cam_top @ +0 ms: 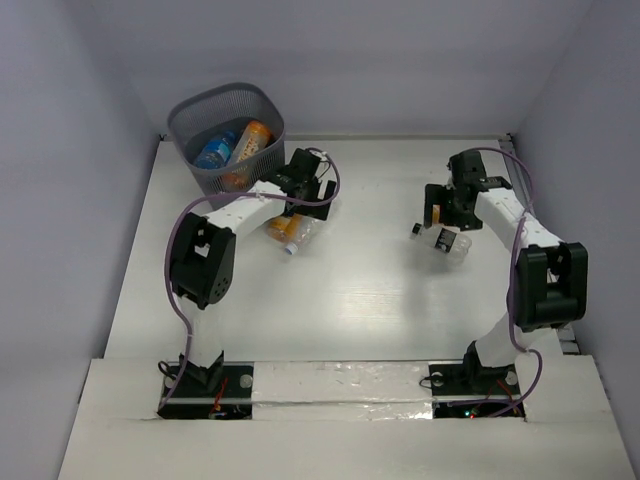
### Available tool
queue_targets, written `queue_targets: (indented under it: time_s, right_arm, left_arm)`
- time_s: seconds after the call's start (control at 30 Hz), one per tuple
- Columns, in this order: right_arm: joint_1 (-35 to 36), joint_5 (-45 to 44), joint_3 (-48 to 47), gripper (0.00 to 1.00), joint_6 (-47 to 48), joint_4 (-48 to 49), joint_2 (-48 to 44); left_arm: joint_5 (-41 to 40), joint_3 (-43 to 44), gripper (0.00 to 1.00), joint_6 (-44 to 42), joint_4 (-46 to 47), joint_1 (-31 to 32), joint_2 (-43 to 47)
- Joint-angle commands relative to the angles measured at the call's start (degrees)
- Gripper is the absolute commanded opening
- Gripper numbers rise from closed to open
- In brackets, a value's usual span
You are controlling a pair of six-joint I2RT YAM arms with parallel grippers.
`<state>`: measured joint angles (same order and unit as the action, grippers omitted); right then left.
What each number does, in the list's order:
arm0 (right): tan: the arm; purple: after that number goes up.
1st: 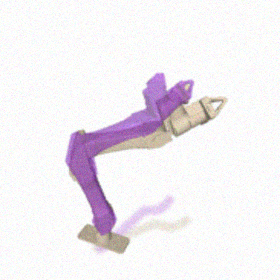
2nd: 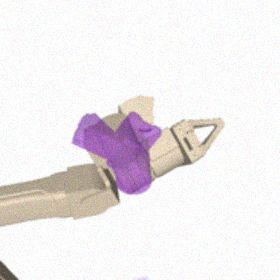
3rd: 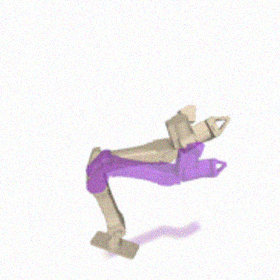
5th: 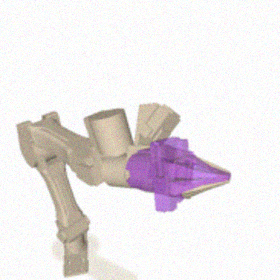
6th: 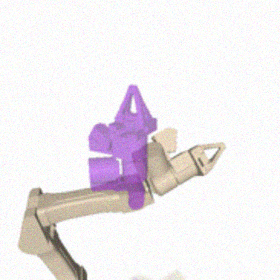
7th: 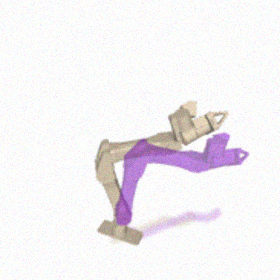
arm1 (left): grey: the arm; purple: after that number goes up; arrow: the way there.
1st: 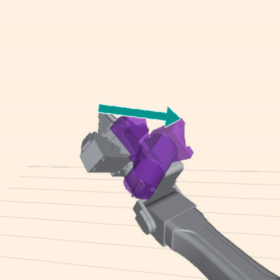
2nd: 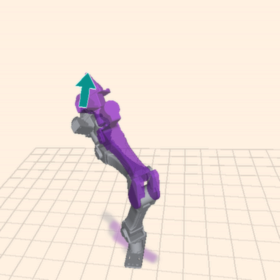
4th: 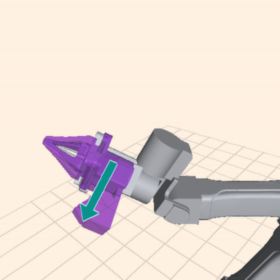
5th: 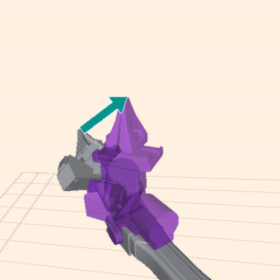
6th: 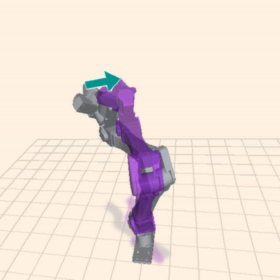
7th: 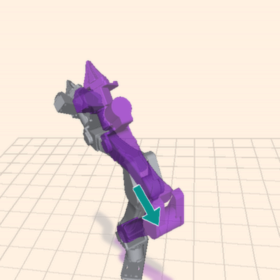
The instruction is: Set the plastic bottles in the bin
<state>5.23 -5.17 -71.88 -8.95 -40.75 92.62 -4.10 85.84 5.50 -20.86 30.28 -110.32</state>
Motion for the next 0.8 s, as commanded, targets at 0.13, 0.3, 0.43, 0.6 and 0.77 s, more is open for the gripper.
queue_targets:
  time_s: [0.13, 0.3, 0.43, 0.6, 0.77]
  right_arm:
    - [-0.4, -2.6, -1.1, 1.0, 2.5, 0.1, 4.0]
    - [-0.4, -2.1, -2.2, 1.0, 1.7, -1.4, 6.7]
    - [0.4, -0.5, 0.1, 1.0, 0.4, -2.4, 7.4]
    - [2.3, 4.4, 5.8, 0.97, -3.0, -1.3, 3.4]
    - [6.0, 5.4, 7.0, 0.9, -6.1, -1.6, 1.7]
  left_arm:
    - [2.6, 0.4, 0.88, -1.0, 2.1, -0.8, -1.3]
    - [1.9, -3.7, 0.85, 0.2, 3.6, -0.8, -1.2]
    - [0.1, -7.0, 0.78, 1.3, 3.6, -0.8, -1.4]
    - [0.6, -11.8, 0.73, 3.4, 5.2, -0.2, 1.6]
    - [0.3, -17.2, 0.71, 4.7, 6.0, 1.4, 2.6]
